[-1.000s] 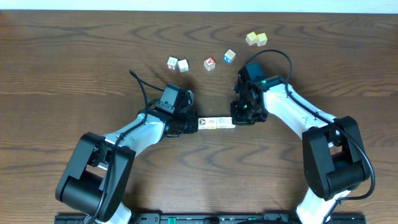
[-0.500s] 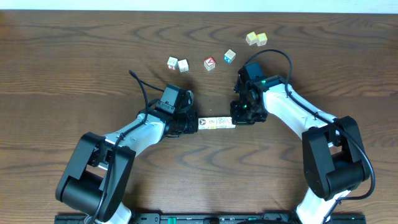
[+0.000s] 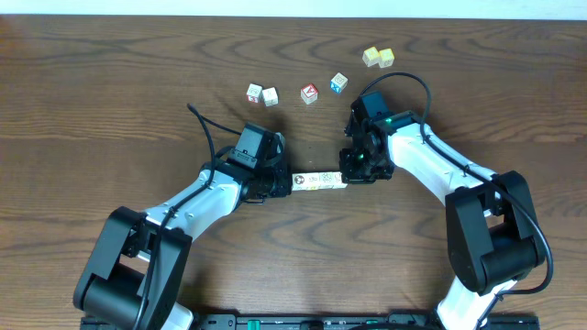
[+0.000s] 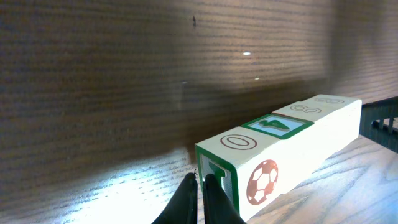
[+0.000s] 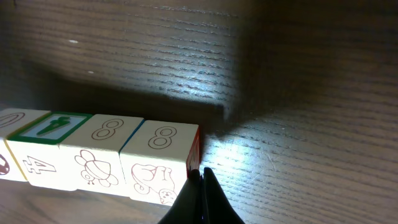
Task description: Lift 4 blocks
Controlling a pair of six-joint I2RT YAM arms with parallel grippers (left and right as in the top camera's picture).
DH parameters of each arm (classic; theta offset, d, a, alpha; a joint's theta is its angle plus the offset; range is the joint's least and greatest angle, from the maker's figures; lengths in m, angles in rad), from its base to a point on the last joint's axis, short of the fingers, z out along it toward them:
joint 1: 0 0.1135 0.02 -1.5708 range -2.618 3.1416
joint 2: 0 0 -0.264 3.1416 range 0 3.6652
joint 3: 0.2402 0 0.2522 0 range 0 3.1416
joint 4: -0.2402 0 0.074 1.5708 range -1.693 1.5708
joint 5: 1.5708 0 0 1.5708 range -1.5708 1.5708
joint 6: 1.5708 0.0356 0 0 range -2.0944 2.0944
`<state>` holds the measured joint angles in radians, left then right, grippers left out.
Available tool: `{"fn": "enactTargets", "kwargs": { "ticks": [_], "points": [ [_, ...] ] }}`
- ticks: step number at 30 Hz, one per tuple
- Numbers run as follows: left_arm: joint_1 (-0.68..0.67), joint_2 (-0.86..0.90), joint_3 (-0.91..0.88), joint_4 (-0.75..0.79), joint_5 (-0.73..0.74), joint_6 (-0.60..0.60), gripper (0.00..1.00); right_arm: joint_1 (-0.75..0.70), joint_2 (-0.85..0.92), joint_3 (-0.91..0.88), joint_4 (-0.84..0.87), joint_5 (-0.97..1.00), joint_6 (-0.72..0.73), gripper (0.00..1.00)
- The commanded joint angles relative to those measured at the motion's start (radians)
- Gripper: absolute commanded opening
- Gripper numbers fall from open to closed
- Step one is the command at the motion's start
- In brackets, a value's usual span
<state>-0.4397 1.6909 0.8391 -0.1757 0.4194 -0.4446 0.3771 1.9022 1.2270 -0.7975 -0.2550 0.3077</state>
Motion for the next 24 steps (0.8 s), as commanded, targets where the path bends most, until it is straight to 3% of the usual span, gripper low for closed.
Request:
{"fn": "enactTargets", "kwargs": {
  "ticks": [1,24],
  "points": [
    [-0.011,-0.016,0.011,-0.003,0.013,-0.002,0.07,0.018,-0.014,0.017,0.006,-0.068,0.014,0.01],
    [-0.012,-0.022,0.011,-0.003,0.022,-0.051,0.07,0.018,-0.076,0.02,0.016,-0.164,0.021,0.01]
  ]
}}
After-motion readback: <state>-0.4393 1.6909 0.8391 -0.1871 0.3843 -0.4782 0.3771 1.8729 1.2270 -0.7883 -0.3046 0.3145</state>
